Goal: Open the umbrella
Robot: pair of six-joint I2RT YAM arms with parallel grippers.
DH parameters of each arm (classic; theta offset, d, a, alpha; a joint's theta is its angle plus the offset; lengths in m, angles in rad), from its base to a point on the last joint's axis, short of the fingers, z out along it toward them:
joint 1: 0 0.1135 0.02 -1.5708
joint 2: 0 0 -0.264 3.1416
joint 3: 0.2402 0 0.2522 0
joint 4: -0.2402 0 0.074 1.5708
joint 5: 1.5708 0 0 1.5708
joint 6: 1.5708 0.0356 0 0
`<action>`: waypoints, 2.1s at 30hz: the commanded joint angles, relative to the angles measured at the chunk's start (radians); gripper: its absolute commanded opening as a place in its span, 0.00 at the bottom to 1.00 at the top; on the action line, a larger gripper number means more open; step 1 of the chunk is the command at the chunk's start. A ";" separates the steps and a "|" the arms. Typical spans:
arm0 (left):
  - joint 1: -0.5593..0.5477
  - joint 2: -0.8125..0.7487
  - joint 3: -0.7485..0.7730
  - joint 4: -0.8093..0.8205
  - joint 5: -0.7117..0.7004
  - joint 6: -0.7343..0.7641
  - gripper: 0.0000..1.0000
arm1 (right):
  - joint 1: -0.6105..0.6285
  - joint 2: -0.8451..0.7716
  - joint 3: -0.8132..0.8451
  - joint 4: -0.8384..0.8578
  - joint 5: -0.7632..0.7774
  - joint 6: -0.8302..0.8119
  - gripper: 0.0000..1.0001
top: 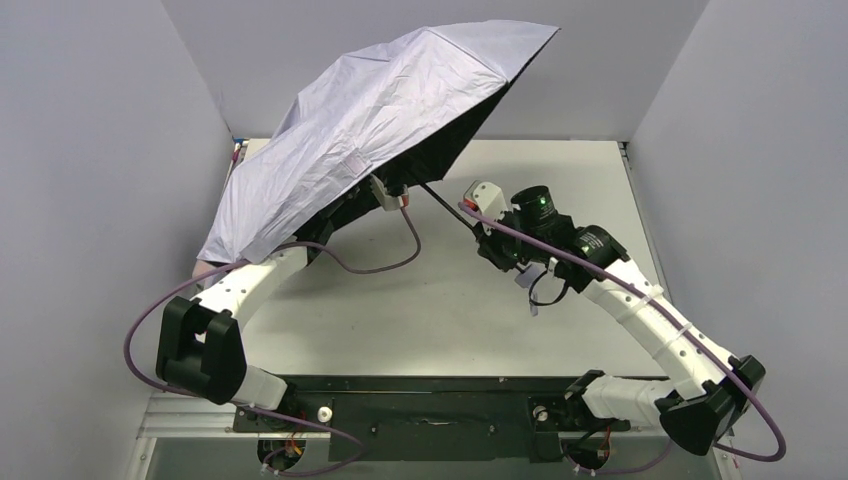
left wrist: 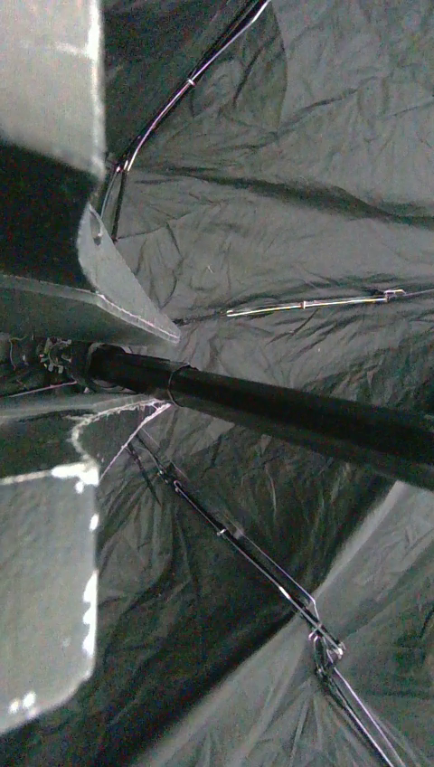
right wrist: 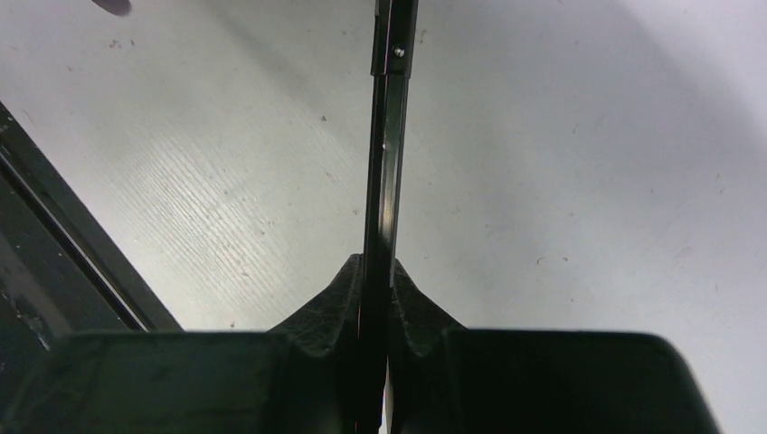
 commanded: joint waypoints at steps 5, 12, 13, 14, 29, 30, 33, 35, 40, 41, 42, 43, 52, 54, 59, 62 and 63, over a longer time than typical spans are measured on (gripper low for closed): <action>0.137 -0.047 0.053 0.278 -0.205 -0.014 0.00 | 0.004 0.077 -0.012 -0.439 0.056 -0.108 0.06; 0.215 -0.041 0.081 0.298 -0.213 -0.027 0.00 | -0.006 0.092 -0.049 -0.485 0.080 -0.146 0.02; 0.221 -0.036 0.085 0.297 -0.213 -0.027 0.00 | -0.007 0.091 -0.052 -0.489 0.084 -0.147 0.00; 0.240 -0.034 0.094 0.297 -0.213 -0.025 0.00 | -0.007 0.089 -0.057 -0.491 0.088 -0.151 0.00; 0.432 0.061 0.156 0.311 -0.234 0.048 0.10 | 0.017 0.040 -0.090 -0.599 0.121 -0.212 0.00; 0.439 0.067 0.158 0.313 -0.235 0.052 0.10 | 0.017 0.039 -0.093 -0.606 0.126 -0.214 0.00; 0.470 0.080 0.176 0.316 -0.240 0.053 0.10 | 0.017 0.030 -0.114 -0.619 0.138 -0.224 0.00; 0.487 0.090 0.189 0.317 -0.240 0.056 0.10 | 0.017 0.025 -0.125 -0.625 0.143 -0.230 0.00; 0.516 0.115 0.220 0.316 -0.239 0.071 0.13 | 0.017 0.021 -0.144 -0.642 0.148 -0.238 0.00; 0.517 0.124 0.226 0.315 -0.245 0.073 0.13 | 0.017 0.020 -0.146 -0.647 0.151 -0.242 0.00; 0.521 0.129 0.239 0.313 -0.248 0.075 0.13 | 0.017 0.020 -0.150 -0.650 0.151 -0.244 0.00; 0.522 0.140 0.245 0.311 -0.255 0.078 0.13 | 0.017 0.019 -0.151 -0.657 0.148 -0.248 0.00; 0.541 0.209 0.325 0.286 -0.331 0.094 0.13 | 0.010 -0.010 -0.177 -0.673 0.136 -0.254 0.00; 0.552 0.223 0.334 0.283 -0.325 0.099 0.14 | 0.007 -0.015 -0.184 -0.673 0.135 -0.255 0.00; 0.567 0.247 0.358 0.281 -0.326 0.117 0.18 | -0.001 -0.023 -0.196 -0.677 0.133 -0.261 0.00; 0.576 0.271 0.380 0.284 -0.339 0.134 0.18 | -0.006 -0.028 -0.199 -0.679 0.131 -0.261 0.00; 0.578 0.276 0.384 0.283 -0.344 0.135 0.19 | -0.008 -0.030 -0.200 -0.681 0.131 -0.263 0.00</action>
